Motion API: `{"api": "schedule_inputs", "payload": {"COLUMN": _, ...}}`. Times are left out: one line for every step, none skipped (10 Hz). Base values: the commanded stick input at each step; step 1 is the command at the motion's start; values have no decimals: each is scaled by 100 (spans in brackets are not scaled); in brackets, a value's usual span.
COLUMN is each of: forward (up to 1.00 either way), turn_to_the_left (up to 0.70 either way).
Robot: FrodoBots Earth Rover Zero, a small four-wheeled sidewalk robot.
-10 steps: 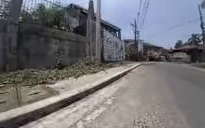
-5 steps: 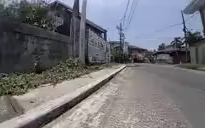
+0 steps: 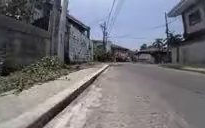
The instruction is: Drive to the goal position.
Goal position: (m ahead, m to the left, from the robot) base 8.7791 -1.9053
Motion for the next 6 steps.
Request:
{"api": "schedule_inputs", "payload": {"forward": 100, "turn_to_the_left": -20}}
{"api": "schedule_inputs", "payload": {"forward": 100, "turn_to_the_left": -3}}
{"api": "schedule_inputs", "payload": {"forward": 100, "turn_to_the_left": -3}}
{"api": "schedule_inputs", "payload": {"forward": 100, "turn_to_the_left": -3}}
{"api": "schedule_inputs", "payload": {"forward": 100, "turn_to_the_left": -2}}
{"api": "schedule_inputs", "payload": {"forward": 100, "turn_to_the_left": -2}}
